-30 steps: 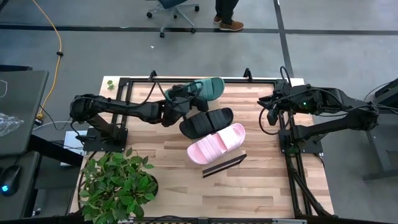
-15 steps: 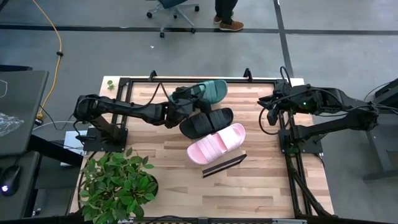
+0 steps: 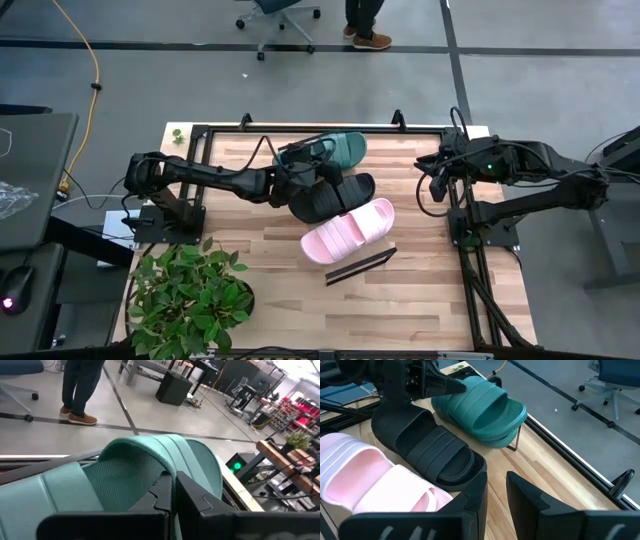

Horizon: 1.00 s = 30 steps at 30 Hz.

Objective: Pick and place slides into the shelf
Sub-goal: Put the green pair of slides on the shelf

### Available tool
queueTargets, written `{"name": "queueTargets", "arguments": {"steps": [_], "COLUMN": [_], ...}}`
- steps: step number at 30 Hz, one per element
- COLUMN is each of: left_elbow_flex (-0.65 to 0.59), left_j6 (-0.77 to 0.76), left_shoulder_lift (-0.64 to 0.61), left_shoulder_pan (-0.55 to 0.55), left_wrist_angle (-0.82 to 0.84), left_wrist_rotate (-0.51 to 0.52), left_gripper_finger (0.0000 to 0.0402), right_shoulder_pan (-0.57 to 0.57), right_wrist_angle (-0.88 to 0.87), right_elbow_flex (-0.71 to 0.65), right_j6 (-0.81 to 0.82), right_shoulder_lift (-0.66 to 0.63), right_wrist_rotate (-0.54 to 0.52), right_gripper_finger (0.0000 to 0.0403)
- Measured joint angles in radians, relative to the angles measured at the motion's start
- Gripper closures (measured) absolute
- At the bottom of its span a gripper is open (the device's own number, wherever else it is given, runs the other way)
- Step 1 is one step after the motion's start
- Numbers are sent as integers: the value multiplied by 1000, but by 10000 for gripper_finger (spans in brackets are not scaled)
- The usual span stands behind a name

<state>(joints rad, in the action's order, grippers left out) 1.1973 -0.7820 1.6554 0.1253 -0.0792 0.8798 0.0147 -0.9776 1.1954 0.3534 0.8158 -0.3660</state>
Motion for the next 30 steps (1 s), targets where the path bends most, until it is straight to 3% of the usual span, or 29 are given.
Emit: {"name": "queueTargets", "arguments": {"steps": [11, 22, 30], "left_elbow_flex": [0, 0, 0], "left_j6": [16, 26, 26], "left_shoulder_lift": [7, 7, 5], "left_shoulder_pan": [0, 27, 39], "left_wrist_angle": [-2, 1, 0], "left_wrist_rotate": [3, -19, -46], "left_gripper_finger": [399, 328, 330], "right_shoulder_pan": [0, 0, 0], "right_wrist_angle": [-9, -9, -13], "right_elbow_flex": [0, 0, 0], "right_j6": [3, 3, 3], "right_shoulder_lift": [0, 0, 0], "right_wrist_rotate": [0, -1, -1], "right_gripper_finger": [341, 341, 341]}}
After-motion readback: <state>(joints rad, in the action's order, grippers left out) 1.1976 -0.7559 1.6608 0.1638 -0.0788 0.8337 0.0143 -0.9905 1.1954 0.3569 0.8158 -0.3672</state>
